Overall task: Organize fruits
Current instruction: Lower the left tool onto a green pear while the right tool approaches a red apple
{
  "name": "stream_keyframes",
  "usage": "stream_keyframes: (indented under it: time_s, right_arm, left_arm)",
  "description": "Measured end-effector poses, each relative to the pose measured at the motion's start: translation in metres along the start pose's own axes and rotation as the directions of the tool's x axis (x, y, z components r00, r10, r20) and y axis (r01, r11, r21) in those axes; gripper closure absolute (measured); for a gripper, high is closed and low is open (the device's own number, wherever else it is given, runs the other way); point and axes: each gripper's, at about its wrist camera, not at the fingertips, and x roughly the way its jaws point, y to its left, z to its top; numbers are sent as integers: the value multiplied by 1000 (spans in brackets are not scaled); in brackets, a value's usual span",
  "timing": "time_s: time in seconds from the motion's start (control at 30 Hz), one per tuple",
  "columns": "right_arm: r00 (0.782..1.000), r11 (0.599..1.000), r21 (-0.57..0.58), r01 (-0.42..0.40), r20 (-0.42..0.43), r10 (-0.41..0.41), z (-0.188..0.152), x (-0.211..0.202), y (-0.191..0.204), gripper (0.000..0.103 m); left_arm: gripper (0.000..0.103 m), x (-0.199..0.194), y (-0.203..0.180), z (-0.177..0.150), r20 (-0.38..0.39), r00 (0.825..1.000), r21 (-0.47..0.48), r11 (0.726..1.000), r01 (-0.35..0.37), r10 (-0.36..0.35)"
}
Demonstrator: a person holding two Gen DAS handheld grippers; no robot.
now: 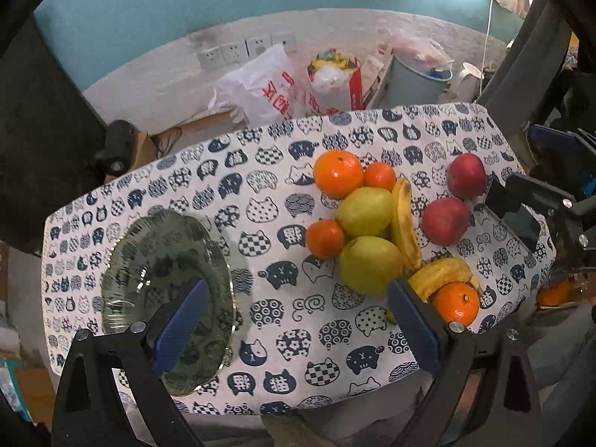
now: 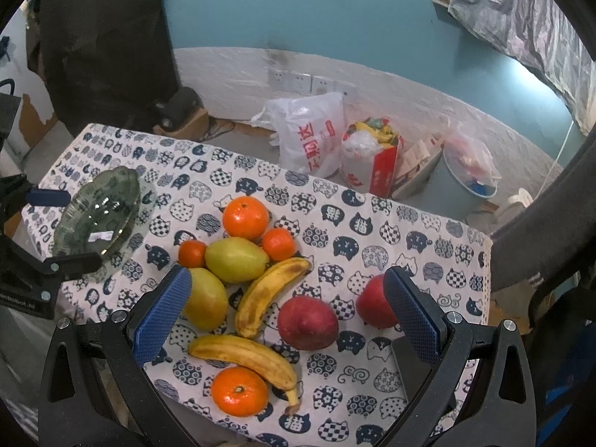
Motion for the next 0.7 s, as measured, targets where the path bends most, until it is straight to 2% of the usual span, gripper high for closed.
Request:
stream_keyframes:
  time_s: [0.37,0.6,0.7]
  right_arm:
    - [996,999,36,9,-87,-6,-9,31,-15,3]
    - [985,998,58,5,-173,5,-19,62,-28,3]
    - [977,998,58,0,-213,13,-25,76,-32,3]
  left_arm:
    - [5,35,-26,4,-82,996,25,998,49,-47]
    - [5,64,-36,8,-134,990,36,998,46,-40]
    - [5,76,-37,9,-162,985,17,998,67,-63]
